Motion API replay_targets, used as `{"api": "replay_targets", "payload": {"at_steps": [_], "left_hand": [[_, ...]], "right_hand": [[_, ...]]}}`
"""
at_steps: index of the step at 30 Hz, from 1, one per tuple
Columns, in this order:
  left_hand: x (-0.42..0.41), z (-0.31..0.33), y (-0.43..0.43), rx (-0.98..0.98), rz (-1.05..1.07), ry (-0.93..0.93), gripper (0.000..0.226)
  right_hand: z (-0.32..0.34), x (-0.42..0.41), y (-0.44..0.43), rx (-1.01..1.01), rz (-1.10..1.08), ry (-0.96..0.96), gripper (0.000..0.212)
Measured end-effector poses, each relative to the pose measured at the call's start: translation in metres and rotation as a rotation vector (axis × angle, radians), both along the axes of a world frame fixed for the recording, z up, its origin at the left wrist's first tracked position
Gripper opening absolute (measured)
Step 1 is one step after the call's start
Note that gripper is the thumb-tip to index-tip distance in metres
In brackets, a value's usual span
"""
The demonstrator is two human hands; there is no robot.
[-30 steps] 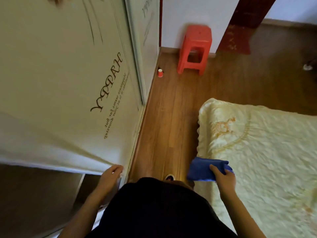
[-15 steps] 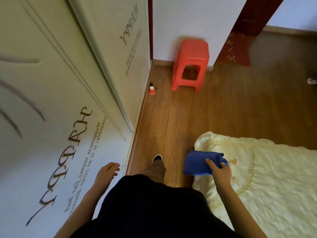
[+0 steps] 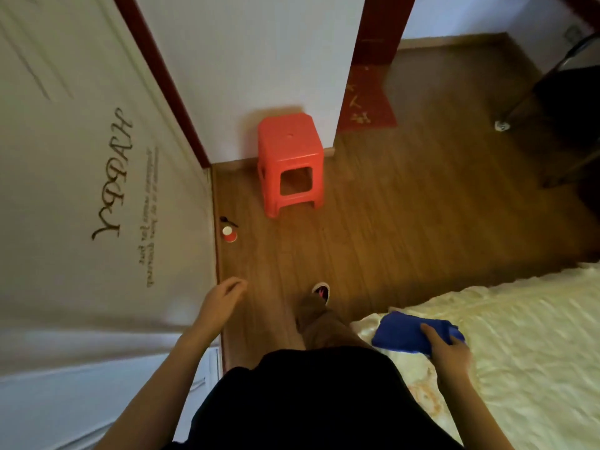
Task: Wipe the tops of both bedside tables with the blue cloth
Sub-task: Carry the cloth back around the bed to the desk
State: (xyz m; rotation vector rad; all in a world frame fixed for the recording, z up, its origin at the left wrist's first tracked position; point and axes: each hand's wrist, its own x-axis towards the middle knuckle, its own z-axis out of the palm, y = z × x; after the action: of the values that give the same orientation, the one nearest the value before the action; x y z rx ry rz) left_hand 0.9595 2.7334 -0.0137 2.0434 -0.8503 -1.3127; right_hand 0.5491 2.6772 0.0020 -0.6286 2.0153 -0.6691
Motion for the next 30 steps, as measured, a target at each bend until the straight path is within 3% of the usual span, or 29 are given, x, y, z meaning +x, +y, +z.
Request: {"api": "replay_targets", "payload": {"at_steps": [10,17,22,30], "left_hand": [[0.059,-0.035,-0.199,0.151,0.099,-0.02,0.019],[0.088,-0.017,-0.355,0.141,0.088,-0.043,0.019],[0.086,-0.017,-0.496,0.125,-0.106,-0.051,0.021],[0.038,0.001,-0.744,-0.018,-0.623,-0.116,0.019]], "right_hand": [[0.0,0.066,-0.25,-0.015,0.033,-0.018,0.05],[0.02,0.094,-0.397,-0.106,0.046,-0.053,0.028],[0.012,0.104,-0.479,-0.092,-0.064,-0.043,0.033],[0.015,0.081,-0.545,-0.039,-0.451,0.037,0.022]]}}
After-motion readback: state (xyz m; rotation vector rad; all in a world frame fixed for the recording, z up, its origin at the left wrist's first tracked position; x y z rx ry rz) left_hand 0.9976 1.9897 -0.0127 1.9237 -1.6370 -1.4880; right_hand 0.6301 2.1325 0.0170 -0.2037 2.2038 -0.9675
